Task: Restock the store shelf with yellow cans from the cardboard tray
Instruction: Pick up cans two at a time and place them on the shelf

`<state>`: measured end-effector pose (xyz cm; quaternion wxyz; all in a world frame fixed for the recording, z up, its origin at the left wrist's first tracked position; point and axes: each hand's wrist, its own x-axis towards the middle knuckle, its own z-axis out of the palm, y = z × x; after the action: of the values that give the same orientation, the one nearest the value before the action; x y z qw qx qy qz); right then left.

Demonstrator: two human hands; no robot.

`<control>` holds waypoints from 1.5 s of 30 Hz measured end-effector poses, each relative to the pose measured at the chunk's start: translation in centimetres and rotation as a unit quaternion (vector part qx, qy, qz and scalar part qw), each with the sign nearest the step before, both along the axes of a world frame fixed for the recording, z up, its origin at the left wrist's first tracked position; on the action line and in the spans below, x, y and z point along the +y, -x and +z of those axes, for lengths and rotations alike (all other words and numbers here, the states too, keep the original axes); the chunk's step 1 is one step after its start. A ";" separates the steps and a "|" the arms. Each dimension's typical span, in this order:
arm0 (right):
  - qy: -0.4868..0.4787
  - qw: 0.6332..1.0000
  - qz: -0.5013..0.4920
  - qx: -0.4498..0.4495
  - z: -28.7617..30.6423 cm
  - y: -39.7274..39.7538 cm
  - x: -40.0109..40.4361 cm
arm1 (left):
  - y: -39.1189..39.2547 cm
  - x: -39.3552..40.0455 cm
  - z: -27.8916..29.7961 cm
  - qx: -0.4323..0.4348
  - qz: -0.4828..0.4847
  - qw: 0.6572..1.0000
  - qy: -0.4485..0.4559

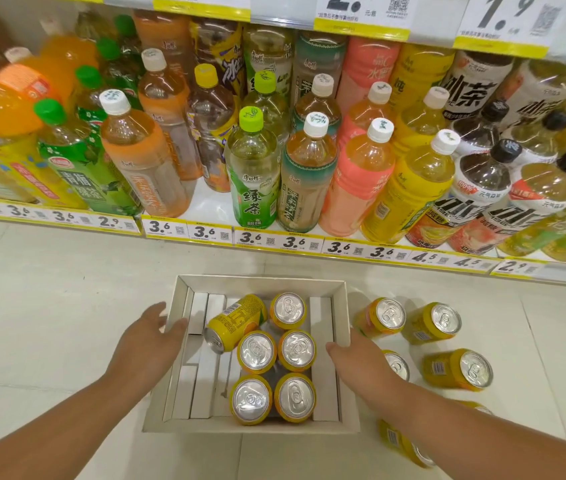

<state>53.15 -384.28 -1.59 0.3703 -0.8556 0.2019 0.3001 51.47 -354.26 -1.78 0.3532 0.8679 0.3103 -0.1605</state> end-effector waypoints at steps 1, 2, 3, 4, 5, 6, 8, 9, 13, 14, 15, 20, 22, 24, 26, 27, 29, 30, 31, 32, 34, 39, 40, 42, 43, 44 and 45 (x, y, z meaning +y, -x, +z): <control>0.005 1.000 0.002 -0.014 0.5 -0.3 0.1 | -0.1 0.0 0.4 -0.042 0.001 0.999 -0.010; 0.008 0.999 0.004 -0.034 0.9 -0.6 0.1 | -0.2 -0.1 1.1 -0.087 -0.010 0.996 -0.033; 0.010 0.998 0.007 -0.065 1.3 -1.0 0.1 | -0.3 -0.3 1.8 -0.134 -0.028 0.989 -0.060; 0.013 0.995 0.012 -0.101 1.7 -1.4 0.1 | -0.4 -0.6 2.6 -0.181 -0.051 0.979 -0.083; 0.020 0.990 0.016 -0.140 2.2 -1.9 0.1 | -0.5 -1.1 3.2 -0.224 -0.078 0.967 -0.089; 0.028 0.983 0.024 -0.180 2.7 -2.3 0.2 | -0.4 -1.8 3.6 -0.253 -0.101 0.958 -0.084; 0.035 0.963 0.058 -0.262 3.4 -2.9 0.7 | 0.3 -3.6 3.6 -0.259 -0.118 0.958 -0.042; 0.029 0.954 0.071 -0.291 3.4 -3.1 1.2 | 0.7 -4.4 3.3 -0.239 -0.107 0.965 -0.008; 0.021 0.958 0.097 -0.268 2.2 -2.8 3.5 | 1.1 -5.2 -0.2 -0.104 -0.083 0.991 0.021; 0.025 0.964 0.100 -0.246 1.5 -2.6 4.1 | 1.0 -5.1 -0.9 -0.077 -0.095 0.992 -0.006; 0.032 0.967 0.104 -0.230 0.8 -2.5 4.6 | 0.9 -5.0 -1.3 -0.051 -0.103 0.993 -0.030; 0.031 0.976 0.098 -0.192 -1.7 -1.8 6.0 | -0.2 -5.3 -2.6 0.011 -0.073 0.997 0.001; 0.033 0.977 0.096 -0.190 -2.3 -1.8 5.9 | -0.6 -4.8 -2.9 0.016 -0.025 0.999 0.022; 0.026 0.980 0.094 -0.175 -2.7 -2.1 5.6 | -0.5 -4.2 -3.6 0.028 -0.031 0.999 0.016; 0.010 0.983 0.093 -0.160 -3.0 -2.4 5.6 | -0.4 -3.8 -4.3 0.044 -0.084 0.995 0.018; 0.006 0.983 0.093 -0.159 -3.2 -2.5 5.7 | -0.3 -3.7 -4.6 0.055 -0.112 0.992 0.026; 0.005 0.983 0.090 -0.161 -3.6 -2.5 5.9 | -0.4 -3.5 -5.1 0.071 -0.161 0.984 0.014; 0.008 0.983 0.089 -0.161 -3.8 -2.6 6.0 | -0.4 -3.5 -5.4 0.064 -0.176 0.982 -0.002; 0.011 0.983 0.088 -0.158 -4.0 -2.6 6.0 | -0.4 -3.5 -5.7 0.047 -0.181 0.982 -0.014; 0.013 0.984 0.085 -0.155 -4.1 -2.7 6.1 | -0.3 -3.5 -6.0 0.029 -0.185 0.982 -0.026; 0.016 0.986 0.079 -0.147 -4.4 -2.9 6.3 | -0.4 -3.6 -6.4 -0.002 -0.207 0.977 -0.050; 0.008 0.988 0.063 -0.138 -4.8 -3.2 6.5 | -0.9 -3.4 -6.6 -0.056 -0.196 0.979 -0.027; -0.001 0.988 0.059 -0.140 -4.8 -3.3 6.4 | -0.9 -3.3 -6.6 -0.066 -0.187 0.980 -0.012; -0.021 0.987 0.051 -0.149 -4.7 -3.4 6.1 | -1.1 -3.3 -6.3 -0.087 -0.169 0.982 0.017; -0.024 0.986 0.049 -0.155 -4.7 -3.4 5.9 | -1.2 -3.2 -6.1 -0.093 -0.159 0.982 0.033; -0.023 0.985 0.048 -0.163 -4.6 -3.4 5.8 | -1.3 -3.3 -5.8 -0.099 -0.146 0.983 0.054; -0.021 0.985 0.046 -0.165 -4.6 -3.4 5.6 | -1.5 -3.3 -5.5 -0.102 -0.128 0.984 0.075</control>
<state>56.52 -378.69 -6.21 0.4025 -0.8936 0.0923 0.1758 52.98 -357.54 -7.31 0.4237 0.8834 0.1458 -0.1375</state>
